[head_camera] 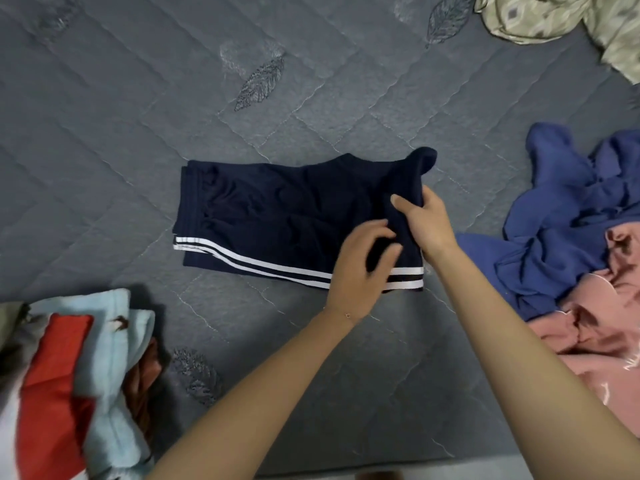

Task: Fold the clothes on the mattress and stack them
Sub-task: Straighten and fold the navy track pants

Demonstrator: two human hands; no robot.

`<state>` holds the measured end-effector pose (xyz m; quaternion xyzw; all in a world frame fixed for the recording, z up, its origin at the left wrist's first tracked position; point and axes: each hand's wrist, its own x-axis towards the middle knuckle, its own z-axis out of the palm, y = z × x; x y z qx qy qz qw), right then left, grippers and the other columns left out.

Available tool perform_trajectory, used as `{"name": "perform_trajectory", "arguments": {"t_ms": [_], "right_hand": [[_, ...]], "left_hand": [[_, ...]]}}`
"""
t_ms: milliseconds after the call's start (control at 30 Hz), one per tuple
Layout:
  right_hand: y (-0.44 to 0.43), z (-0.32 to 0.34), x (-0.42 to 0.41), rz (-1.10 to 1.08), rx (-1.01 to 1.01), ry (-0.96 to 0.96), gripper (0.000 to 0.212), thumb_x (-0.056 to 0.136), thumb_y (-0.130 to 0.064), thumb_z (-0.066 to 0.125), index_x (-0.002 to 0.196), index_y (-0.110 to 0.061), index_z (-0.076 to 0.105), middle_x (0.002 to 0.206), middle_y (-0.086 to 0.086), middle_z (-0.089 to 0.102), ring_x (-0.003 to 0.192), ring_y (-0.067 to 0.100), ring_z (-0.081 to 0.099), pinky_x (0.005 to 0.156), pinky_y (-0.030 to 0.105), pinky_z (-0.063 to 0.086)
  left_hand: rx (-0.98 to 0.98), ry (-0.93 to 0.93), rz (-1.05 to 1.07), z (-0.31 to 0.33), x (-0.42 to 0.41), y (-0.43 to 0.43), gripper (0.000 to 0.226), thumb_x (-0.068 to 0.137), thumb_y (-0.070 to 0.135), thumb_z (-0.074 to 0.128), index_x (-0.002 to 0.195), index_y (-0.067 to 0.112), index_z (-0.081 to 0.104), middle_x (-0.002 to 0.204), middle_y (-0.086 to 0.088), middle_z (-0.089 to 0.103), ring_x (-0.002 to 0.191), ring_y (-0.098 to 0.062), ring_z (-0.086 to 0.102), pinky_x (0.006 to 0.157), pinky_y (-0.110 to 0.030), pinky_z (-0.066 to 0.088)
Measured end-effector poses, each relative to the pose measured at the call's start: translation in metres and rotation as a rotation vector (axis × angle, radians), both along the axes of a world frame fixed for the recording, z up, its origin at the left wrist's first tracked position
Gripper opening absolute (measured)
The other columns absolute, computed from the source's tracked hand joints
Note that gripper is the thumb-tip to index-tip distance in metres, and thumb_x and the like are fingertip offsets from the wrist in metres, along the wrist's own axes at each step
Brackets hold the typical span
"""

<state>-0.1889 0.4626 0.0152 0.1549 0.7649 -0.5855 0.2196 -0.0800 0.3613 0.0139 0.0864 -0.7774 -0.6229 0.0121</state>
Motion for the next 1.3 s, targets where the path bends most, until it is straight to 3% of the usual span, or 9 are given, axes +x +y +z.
{"name": "perform_trajectory", "arguments": {"t_ms": [200, 333, 500, 667, 867, 967, 1067, 1200, 1300], "right_hand": [[-0.111, 0.011, 0.026, 0.226, 0.003, 0.050, 0.027, 0.099, -0.014, 0.053, 0.124, -0.008, 0.060, 0.116, 0.007, 0.066, 0.108, 0.019, 0.062, 0.095, 0.033, 0.050], [-0.168, 0.021, 0.038, 0.443, -0.079, -0.030, 0.034, 0.103, -0.019, 0.043, 0.135, -0.016, 0.053, 0.113, 0.003, 0.066, 0.097, 0.016, 0.064, 0.073, 0.025, 0.057], [-0.198, 0.013, 0.038, 0.668, -0.150, -0.186, 0.045, 0.103, -0.015, 0.039, 0.148, -0.022, 0.038, 0.099, -0.008, 0.068, 0.088, 0.007, 0.061, 0.084, 0.022, 0.048], [-0.193, -0.022, 0.036, 0.634, 0.385, 0.266, 0.045, 0.097, -0.020, 0.057, 0.141, -0.017, 0.050, 0.125, 0.003, 0.058, 0.116, 0.016, 0.049, 0.103, 0.021, 0.035], [-0.172, -0.061, 0.044, 0.924, 0.739, 0.254, 0.069, 0.095, -0.045, 0.056, 0.154, -0.032, 0.023, 0.164, 0.002, 0.003, 0.150, 0.025, -0.004, 0.122, 0.044, 0.003], [-0.167, -0.066, 0.037, 0.663, 0.672, 0.322, 0.082, 0.088, -0.048, 0.067, 0.155, -0.029, 0.023, 0.164, 0.006, 0.001, 0.151, 0.028, -0.002, 0.120, 0.044, 0.004], [-0.163, -0.071, 0.020, 0.300, 0.457, 0.089, 0.094, 0.081, -0.041, 0.077, 0.153, -0.014, 0.022, 0.159, 0.013, 0.019, 0.147, 0.030, 0.017, 0.121, 0.042, 0.016], [-0.162, -0.072, 0.010, 0.012, 0.051, -0.118, 0.070, 0.086, -0.021, 0.075, 0.140, -0.006, 0.034, 0.131, 0.004, 0.054, 0.122, 0.022, 0.056, 0.102, 0.035, 0.048], [-0.160, -0.070, 0.006, -0.087, -0.067, -0.210, 0.053, 0.085, -0.012, 0.074, 0.132, -0.009, 0.049, 0.117, 0.001, 0.064, 0.107, 0.019, 0.065, 0.089, 0.032, 0.055]], "left_hand": [[0.459, -0.390, 0.248, 0.012, -0.011, -0.105, 0.027, 0.098, 0.034, 0.052, 0.118, 0.017, 0.056, 0.103, 0.007, 0.065, 0.089, 0.005, 0.064, 0.075, -0.013, 0.050], [0.420, -0.455, 0.300, 0.016, -0.006, -0.166, 0.036, 0.093, 0.042, 0.058, 0.117, 0.016, 0.058, 0.104, 0.008, 0.066, 0.091, 0.004, 0.065, 0.068, -0.006, 0.047], [0.365, -0.558, 0.297, 0.005, -0.002, -0.232, 0.012, 0.095, 0.032, 0.060, 0.106, 0.036, 0.058, 0.100, 0.016, 0.068, 0.096, 0.000, 0.063, 0.082, -0.018, 0.051], [0.049, -0.507, 0.397, -0.027, 0.001, -0.270, 0.025, 0.099, 0.018, 0.053, 0.124, 0.016, 0.057, 0.112, 0.010, 0.058, 0.099, -0.007, 0.056, 0.087, -0.018, 0.043], [-0.642, -0.556, 0.382, -0.059, 0.011, -0.277, 0.047, 0.091, 0.032, 0.065, 0.130, 0.010, 0.051, 0.133, -0.014, 0.044, 0.122, -0.030, 0.041, 0.101, -0.037, 0.036], [-0.569, -0.687, 0.463, -0.067, 0.008, -0.277, 0.079, 0.086, 0.044, 0.066, 0.148, 0.019, 0.025, 0.149, -0.012, 0.029, 0.136, -0.032, 0.026, 0.111, -0.048, 0.020], [-0.436, -0.759, 0.471, -0.074, 0.010, -0.280, 0.088, 0.082, 0.053, 0.067, 0.148, 0.013, 0.025, 0.149, -0.013, 0.032, 0.136, -0.033, 0.028, 0.112, -0.051, 0.024], [-0.258, -0.646, 0.482, -0.077, 0.012, -0.284, 0.088, 0.076, 0.047, 0.077, 0.144, 0.016, 0.032, 0.141, -0.010, 0.039, 0.127, -0.022, 0.040, 0.105, -0.034, 0.035], [-0.083, -0.594, 0.455, -0.075, 0.008, -0.283, 0.085, 0.077, 0.031, 0.080, 0.144, 0.015, 0.031, 0.143, -0.006, 0.040, 0.125, -0.013, 0.042, 0.105, -0.028, 0.036]]}}
